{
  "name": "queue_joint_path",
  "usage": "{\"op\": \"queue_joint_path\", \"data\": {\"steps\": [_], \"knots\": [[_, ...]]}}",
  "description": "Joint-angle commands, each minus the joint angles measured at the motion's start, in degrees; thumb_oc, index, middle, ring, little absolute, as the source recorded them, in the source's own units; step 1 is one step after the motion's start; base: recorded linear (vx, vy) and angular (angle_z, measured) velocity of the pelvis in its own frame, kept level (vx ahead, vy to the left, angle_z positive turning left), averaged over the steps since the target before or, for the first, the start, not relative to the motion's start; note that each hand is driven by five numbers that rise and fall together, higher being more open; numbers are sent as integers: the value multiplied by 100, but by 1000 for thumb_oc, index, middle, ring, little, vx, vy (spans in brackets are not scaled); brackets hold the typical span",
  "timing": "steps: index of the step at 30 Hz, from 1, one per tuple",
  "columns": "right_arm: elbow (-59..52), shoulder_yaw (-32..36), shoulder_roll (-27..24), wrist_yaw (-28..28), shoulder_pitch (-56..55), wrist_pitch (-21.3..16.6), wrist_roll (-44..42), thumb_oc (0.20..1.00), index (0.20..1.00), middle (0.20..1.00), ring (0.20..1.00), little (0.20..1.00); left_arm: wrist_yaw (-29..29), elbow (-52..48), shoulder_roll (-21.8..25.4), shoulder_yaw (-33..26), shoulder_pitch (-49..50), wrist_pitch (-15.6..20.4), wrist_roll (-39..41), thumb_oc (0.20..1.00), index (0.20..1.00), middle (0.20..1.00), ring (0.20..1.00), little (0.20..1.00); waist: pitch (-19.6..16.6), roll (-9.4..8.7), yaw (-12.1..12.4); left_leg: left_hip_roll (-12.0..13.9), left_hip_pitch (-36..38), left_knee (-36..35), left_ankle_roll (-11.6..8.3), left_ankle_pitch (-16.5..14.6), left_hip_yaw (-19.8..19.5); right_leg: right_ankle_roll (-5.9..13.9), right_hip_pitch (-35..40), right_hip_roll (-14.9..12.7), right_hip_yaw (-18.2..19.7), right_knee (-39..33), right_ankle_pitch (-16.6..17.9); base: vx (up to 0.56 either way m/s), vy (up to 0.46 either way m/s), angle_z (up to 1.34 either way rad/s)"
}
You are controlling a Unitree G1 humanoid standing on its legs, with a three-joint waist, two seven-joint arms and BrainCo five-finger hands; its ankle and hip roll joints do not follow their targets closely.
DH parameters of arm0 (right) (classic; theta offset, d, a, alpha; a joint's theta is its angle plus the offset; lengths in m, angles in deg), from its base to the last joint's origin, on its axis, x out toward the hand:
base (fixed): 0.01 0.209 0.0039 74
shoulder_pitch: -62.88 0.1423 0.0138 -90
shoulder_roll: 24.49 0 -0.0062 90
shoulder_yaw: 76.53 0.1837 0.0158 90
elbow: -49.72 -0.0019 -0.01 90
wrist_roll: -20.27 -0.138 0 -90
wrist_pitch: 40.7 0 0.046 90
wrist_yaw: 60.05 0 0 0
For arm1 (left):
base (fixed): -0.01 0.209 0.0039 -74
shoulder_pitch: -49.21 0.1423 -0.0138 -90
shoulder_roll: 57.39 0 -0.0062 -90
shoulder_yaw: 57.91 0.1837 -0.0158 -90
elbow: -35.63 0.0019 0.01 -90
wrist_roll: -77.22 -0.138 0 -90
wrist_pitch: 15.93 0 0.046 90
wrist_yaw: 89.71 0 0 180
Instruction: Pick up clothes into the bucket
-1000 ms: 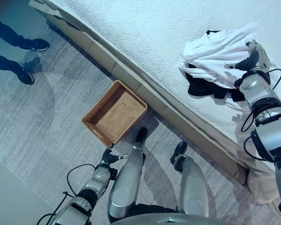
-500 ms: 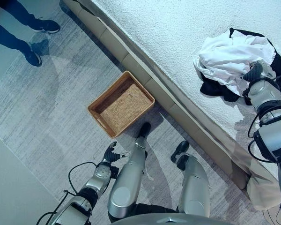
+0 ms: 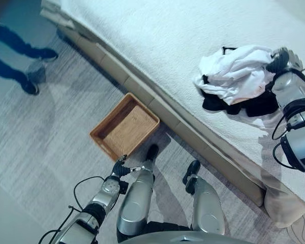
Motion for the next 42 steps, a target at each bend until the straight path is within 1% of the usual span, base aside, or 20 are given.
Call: {"op": "queue_joint_path", "data": {"steps": [1,3,4,5,6,9,10,11,12,13,14,15,16,18,20,23,26,29,36,42], "knots": [[-407,-413,-311,-306,356,-228,-281,200,200,200,200,200,32,-280,332,-236,376,151,75,1000,1000,1000,1000,1000,-688,-552,-244,89,138,56,42,-409,412,288,479,104,390,-624,172,84,29,-60],[-617,-427,-354,-306,371,-267,-309,200,200,200,200,200,25,-497,399,-280,414,180,89,1000,1000,1000,1000,1000,-787,-598,-287,118,227,-10,42,-400,493,310,549,159,451,-767,236,54,25,-65],[-1049,-516,-404,-301,338,-311,-254,200,200,200,200,200,28,-889,525,-371,429,225,88,1000,1000,1000,1000,1000,-944,-677,-387,172,414,-62,34,-439,670,331,677,240,541,-910,280,31,14,-60],[-1056,-512,-404,-301,330,-308,-252,200,200,200,200,200,29,-895,528,-371,436,221,88,1000,1000,1000,1000,1000,-947,-678,-382,174,419,-67,35,-438,676,331,679,242,547,-915,283,76,14,-49],[-1517,-513,-496,-316,304,-358,-248,200,200,200,200,200,-16,-1352,687,-448,406,257,30,1000,1000,1000,1000,1000,-1098,-732,-495,228,662,-115,32,-519,874,360,830,316,669,-1007,300,36,7,-39],[-1966,-566,-584,-237,263,-361,-177,200,200,200,200,200,6,-1818,856,-487,361,259,-41,1000,1000,1000,1000,1000,-1267,-765,-575,264,820,-184,37,-536,1019,378,930,361,763,-1099,340,64,18,-50],[-2301,-611,-632,-168,266,-386,-196,200,200,200,200,200,-10,-2157,1015,-536,226,280,-113,1000,1000,1000,1000,1000,-1457,-789,-691,305,954,-236,31,-562,1169,397,1016,396,835,-1160,354,36,9,-36],[-2311,-605,-633,-166,259,-380,-194,200,200,200,200,200,-9,-2165,1019,-539,231,274,-114,1000,1000,1000,1000,1000,-1451,-792,-684,307,967,-243,31,-563,1177,397,1025,398,843,-1163,355,86,10,-39],[-2768,-635,-726,-41,227,-382,-219,200,200,200,200,200,3,-2609,1180,-600,65,276,-150,1000,1000,1000,1000,1000,-1618,-807,-782,356,1126,-305,28,-584,1284,398,1109,429,921,-1218,361,47,2,-29],[-2784,-625,-730,-38,215,-373,-217,200,200,200,200,200,4,-2620,1185,-602,71,268,-150,1000,1000,1000,1000,1000,-1613,-810,-775,358,1140,-313,27,-584,1290,397,1117,432,926,-1221,361,84,-10,-46],[-3126,-664,-811,101,151,-391,-303,200,200,200,200,200,-11,-3053,1354,-632,-203,271,-198,1000,1000,1000,1000,1000,-1773,-819,-871,405,1282,-379,24,-605,1392,404,1212,462,981,-1278,355,40,-13,-37],[-3133,-658,-814,104,145,-388,-303,200,200,200,200,200,-10,-3060,1356,-632,-198,265,-198,1000,1000,1000,1000,1000,-1772,-820,-866,407,1289,-384,23,-605,1395,404,1217,464,983,-1282,356,97,-26,-34],[-3546,-748,-877,290,96,-398,-375,200,200,200,200,200,-20,-3451,1507,-599,-601,264,-281,1000,1000,1000,1000,1000,-1949,-829,-979,452,1417,-418,20,-640,1513,417,1300,493,1056,-1355,375,76,-20,-22],[-3739,-770,-890,392,66,-399,-462,200,200,200,200,200,-48,-3583,1540,-554,-817,257,-322,1000,1000,1000,1000,1000,-1998,-830,-1004,473,1506,-443,19,-661,1588,417,1364,514,1103,-1409,386,70,-20,-27],[-4177,-883,-866,691,-29,-461,-798,200,200,200,200,200,-50,-3691,1552,-396,-1248,234,-449,1000,1000,1000,1000,1000,-2169,-842,-1087,523,1654,-467,18,-710,1723,425,1485,535,1196,-1521,416,73,-22,-32],[-4525,-957,-855,882,-48,-487,-1073,200,200,200,200,200,-57,-3633,1453,-208,-1600,215,-507,1000,1000,1000,1000,1000,-2230,-834,-1109,539,1760,-463,14,-745,1805,420,1570,563,1261,-1569,419,38,-8,-36],[-5191,-1174,-790,1245,-107,-554,-1554,200,200,200,200,200,-95,-3262,1129,217,-2360,133,-650,1000,1000,1000,1000,1000,-2347,-808,-1213,568,1906,-482,6,-775,1900,411,1707,582,1323,-1607,402,51,-8,-8],[-5673,-1290,-762,1443,-89,-613,-1928,200,200,200,200,200,-181,-2912,817,437,-2711,90,-665,1000,1000,1000,1000,1000,-2396,-797,-1278,571,1981,-489,1,-794,1926,399,1790,591,1332,-1623,387,31,-8,-9],[-6625,-1622,-848,1688,39,-748,-2595,200,200,200,200,200,-68,-2552,337,846,-2935,39,-251,1000,1000,1000,1000,1000,-2426,-773,-1358,603,2059,-496,-4,-806,1967,385,1855,605,1371,-1659,382,7,-6,-6],[-7220,-1572,-864,1712,-17,-890,-3016,200,200,200,200,200,47,-2344,-75,1136,-3000,-1,247,1000,1000,1000,1000,1000,-2405,-766,-1380,601,2068,-512,-10,-784,1889,372,1922,599,1300,-1688,370,1,-2,-1]]}}
